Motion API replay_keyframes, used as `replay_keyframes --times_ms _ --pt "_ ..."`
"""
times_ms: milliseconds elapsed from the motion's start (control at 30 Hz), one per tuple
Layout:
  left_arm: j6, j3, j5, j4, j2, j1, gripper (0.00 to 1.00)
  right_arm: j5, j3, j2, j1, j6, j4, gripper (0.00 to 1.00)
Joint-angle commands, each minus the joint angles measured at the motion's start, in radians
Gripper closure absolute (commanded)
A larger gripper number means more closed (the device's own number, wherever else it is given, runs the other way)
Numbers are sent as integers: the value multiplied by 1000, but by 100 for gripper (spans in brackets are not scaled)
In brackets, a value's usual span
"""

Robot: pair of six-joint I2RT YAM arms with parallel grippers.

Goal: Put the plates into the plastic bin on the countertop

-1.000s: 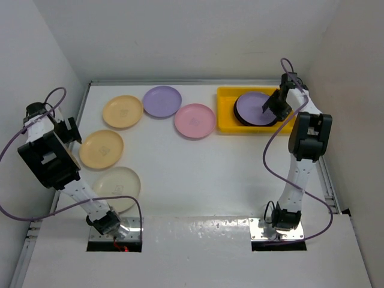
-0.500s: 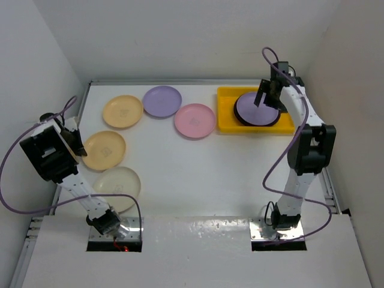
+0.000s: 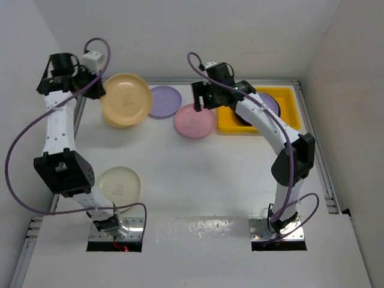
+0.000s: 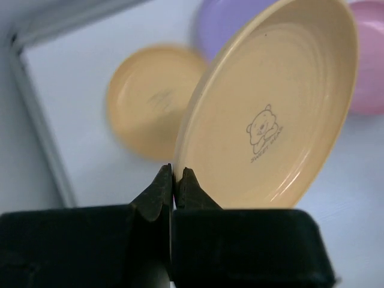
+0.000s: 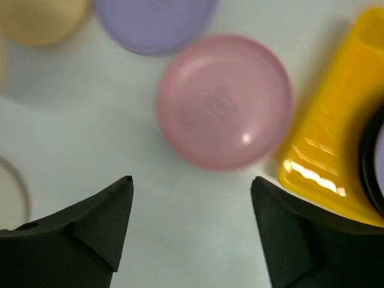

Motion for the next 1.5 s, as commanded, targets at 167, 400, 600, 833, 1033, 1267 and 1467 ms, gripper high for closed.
replay_keyframes --times_ms 167,400,600,833,1033,1267,1467 --pt "-110 162 41 -73 86 -321 100 43 232 98 137 36 162 23" --pt "-110 235 123 -73 105 -449 100 79 94 111 115 79 189 51" --pt "-110 226 134 -82 114 -467 100 165 95 138 101 76 177 51" --pt "-110 226 133 -82 134 -467 100 132 66 129 76 117 195 100" --pt "-136 226 64 -52 172 -467 9 83 23 89 -69 238 189 100" --pt "-224 170 -65 7 194 -349 0 0 -150 25 -462 381 48 100" --pt "-234 99 -26 25 203 -277 0 -63 -159 60 -649 403 1 100"
